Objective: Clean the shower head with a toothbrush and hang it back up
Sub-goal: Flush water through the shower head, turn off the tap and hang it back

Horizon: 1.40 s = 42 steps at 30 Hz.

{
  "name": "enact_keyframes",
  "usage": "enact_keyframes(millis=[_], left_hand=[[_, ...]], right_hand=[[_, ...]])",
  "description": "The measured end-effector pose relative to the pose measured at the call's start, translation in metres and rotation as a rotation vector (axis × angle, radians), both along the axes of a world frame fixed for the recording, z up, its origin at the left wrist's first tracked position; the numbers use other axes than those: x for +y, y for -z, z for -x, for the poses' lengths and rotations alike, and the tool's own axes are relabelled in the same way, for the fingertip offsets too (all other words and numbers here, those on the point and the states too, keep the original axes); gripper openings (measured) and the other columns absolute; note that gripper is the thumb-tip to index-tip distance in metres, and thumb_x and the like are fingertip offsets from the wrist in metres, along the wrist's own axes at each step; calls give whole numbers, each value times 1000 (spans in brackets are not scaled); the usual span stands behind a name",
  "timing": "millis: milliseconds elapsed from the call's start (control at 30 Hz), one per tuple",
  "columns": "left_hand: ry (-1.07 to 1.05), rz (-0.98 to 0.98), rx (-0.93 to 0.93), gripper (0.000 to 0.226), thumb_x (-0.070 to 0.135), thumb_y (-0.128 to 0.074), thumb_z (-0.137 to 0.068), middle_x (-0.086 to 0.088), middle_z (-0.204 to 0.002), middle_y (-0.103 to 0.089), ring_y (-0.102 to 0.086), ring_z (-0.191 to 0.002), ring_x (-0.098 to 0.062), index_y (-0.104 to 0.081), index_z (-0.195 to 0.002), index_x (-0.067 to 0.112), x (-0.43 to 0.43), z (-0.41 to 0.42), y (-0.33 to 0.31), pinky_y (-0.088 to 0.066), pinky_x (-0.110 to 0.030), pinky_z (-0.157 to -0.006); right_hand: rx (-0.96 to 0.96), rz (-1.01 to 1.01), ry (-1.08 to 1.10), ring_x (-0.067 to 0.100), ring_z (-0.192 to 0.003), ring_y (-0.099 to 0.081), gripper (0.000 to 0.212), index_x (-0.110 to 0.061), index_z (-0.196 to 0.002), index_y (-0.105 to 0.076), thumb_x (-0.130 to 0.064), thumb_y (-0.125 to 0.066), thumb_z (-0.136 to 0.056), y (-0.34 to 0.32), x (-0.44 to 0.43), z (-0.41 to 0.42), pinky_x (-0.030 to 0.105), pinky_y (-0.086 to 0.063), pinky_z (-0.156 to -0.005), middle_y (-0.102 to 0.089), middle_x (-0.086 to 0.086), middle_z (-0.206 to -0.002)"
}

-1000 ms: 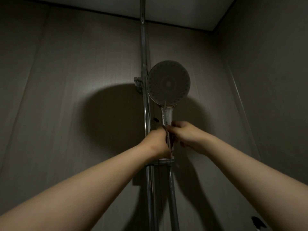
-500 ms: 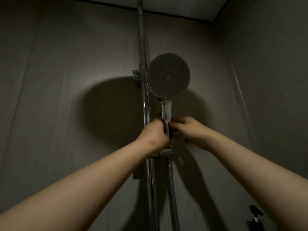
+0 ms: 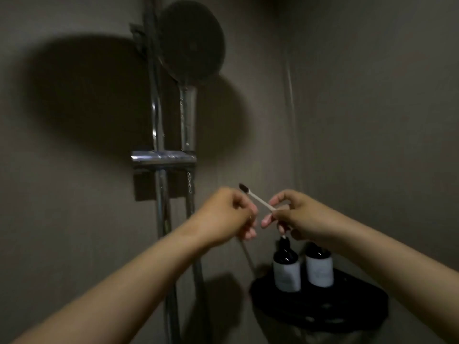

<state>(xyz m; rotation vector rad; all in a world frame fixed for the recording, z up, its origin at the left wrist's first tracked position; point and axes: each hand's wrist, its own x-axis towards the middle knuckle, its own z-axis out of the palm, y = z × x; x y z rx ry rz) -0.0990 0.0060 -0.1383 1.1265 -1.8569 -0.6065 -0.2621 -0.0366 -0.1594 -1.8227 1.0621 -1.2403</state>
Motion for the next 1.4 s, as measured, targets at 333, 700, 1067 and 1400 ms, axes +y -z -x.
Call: enact_keyframes(millis=[333,700,1067,1400], left_hand=[[327,-691,399,22,22,-41,-100,-8,-76,-59,-63,-50,-12,-56,-90,10,-8,126,189,-55,-20,-54],[376,-910,576,35,22,-33,-102,-16,-91,-66,-59,-63,-17,-61,-106,0,9,185,251,-50,-25,-59],[372,-1003,730,39,31,-29,-103,-7,-83,-67,-66,-62,-15,-60,-91,10,-50,226,197,-52,-25,-58],[314,-1126,898,26,26,-45,-98,1,-64,-51,-44,-57,-10,-63,-84,12,-79,243,201,-39,-22,-59]], right_hand=[[66,-206,345,6,-44,-47,5,-8,-94,-55,-5,-52,-92,159,59,98,16,-31,-36,-55,6,-64],[38,-385,415,12,-51,-58,14,-1,-101,-51,-12,-55,-93,220,108,127,18,-40,-41,-63,8,-67],[-6,-225,586,10,-42,-57,11,9,-97,-54,-1,-52,-93,178,78,154,18,-40,-39,-60,11,-62],[-170,-277,644,10,-40,-52,11,1,-83,-58,-1,-52,-92,167,-1,157,17,-43,-39,-59,9,-56]])
